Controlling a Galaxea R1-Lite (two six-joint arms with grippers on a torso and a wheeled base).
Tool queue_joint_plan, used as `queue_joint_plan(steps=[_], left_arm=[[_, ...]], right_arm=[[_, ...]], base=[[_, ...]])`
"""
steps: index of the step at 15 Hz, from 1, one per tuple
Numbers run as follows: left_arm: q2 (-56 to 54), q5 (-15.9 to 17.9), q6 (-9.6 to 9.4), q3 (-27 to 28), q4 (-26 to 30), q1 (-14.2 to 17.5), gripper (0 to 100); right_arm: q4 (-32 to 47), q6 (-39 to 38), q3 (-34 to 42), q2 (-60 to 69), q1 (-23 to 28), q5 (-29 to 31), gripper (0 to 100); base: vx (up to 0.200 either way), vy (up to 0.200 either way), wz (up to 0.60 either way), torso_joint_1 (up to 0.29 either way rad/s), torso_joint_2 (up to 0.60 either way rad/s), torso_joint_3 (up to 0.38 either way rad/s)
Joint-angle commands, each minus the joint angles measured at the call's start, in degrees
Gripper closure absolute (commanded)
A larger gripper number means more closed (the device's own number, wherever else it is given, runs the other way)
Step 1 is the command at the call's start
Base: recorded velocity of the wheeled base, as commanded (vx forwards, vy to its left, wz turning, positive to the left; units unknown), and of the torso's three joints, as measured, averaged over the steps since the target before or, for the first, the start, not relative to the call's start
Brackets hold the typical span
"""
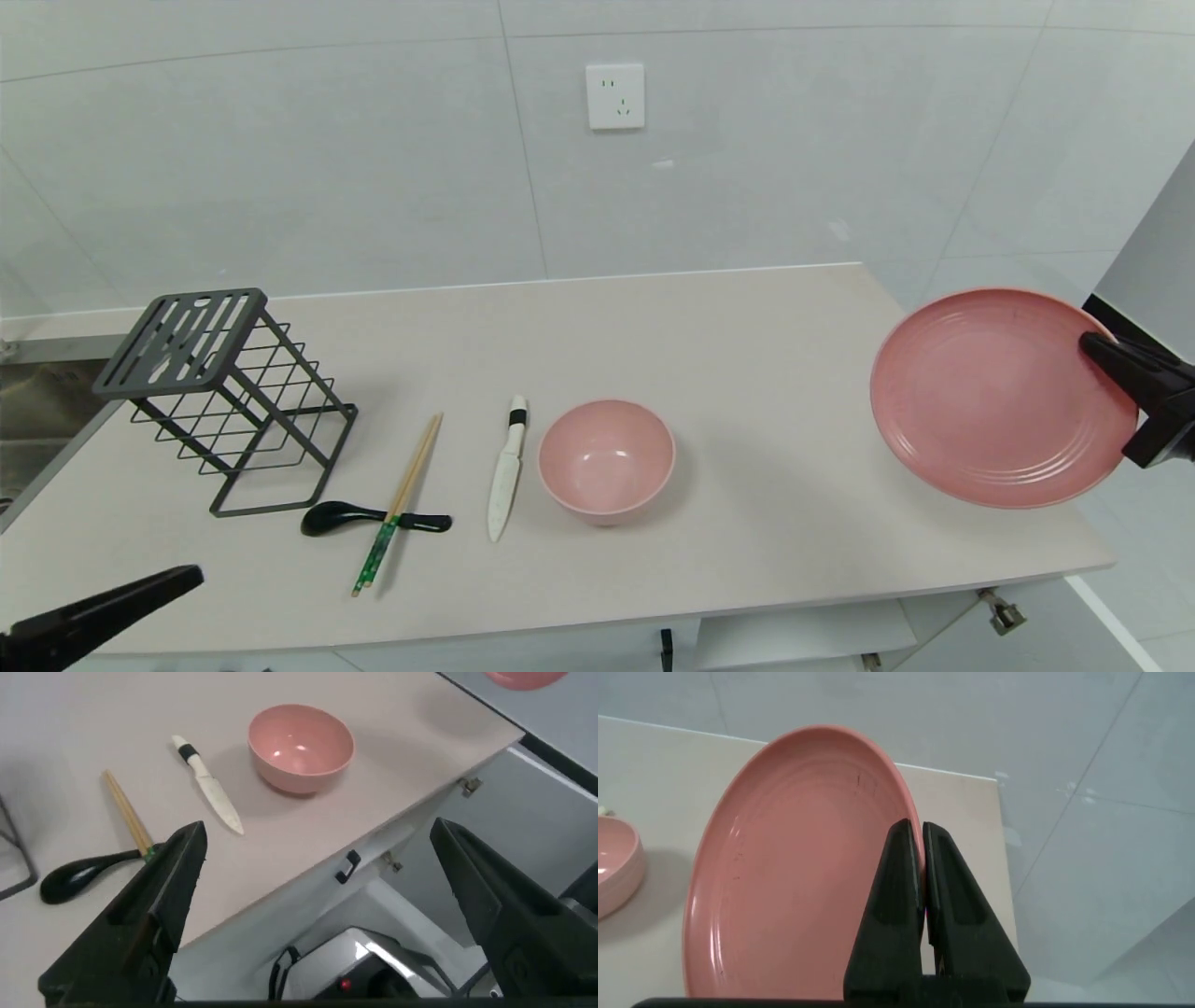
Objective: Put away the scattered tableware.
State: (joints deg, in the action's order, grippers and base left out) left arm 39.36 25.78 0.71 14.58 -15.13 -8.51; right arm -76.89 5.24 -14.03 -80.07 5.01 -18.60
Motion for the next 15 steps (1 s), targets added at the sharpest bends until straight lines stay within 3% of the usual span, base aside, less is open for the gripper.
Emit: queue_joint_plan(steps=[1,4,8,11,15], left_arm=[[15.92,0.41,-2.73,6.25,-0.78,-2.57,0],[24.71,0.41,-7.30,8.97,-0.52,-2.74,0],[36.22,-0.21,-7.47,17.76,5.46,-2.74,0],[45.10,-0.65,-7.39,25.06,6.87,-2.74,0],[52.66,-1.26,-7.47,26.11,5.72,-4.41,0]], right_arm=[[-0.02,0.03,-0.03,0.44,-0.09,-0.12,100],[-0.02,0.03,-0.03,0.61,0.00,-0.29,100],[-0.02,0.03,0.14,0.35,0.00,-0.29,100],[-0.02,0.03,0.23,0.18,0.00,-0.29,100],[-0.02,0.03,0.41,0.00,0.00,-0.29,100]], base=[[0.000,0.000,0.00,0.000,0.00,0.000],[0.000,0.000,0.00,0.000,0.00,0.000],[0.000,0.000,0.00,0.000,0.00,0.000],[0.000,0.000,0.00,0.000,0.00,0.000],[0.000,0.000,0.00,0.000,0.00,0.000]])
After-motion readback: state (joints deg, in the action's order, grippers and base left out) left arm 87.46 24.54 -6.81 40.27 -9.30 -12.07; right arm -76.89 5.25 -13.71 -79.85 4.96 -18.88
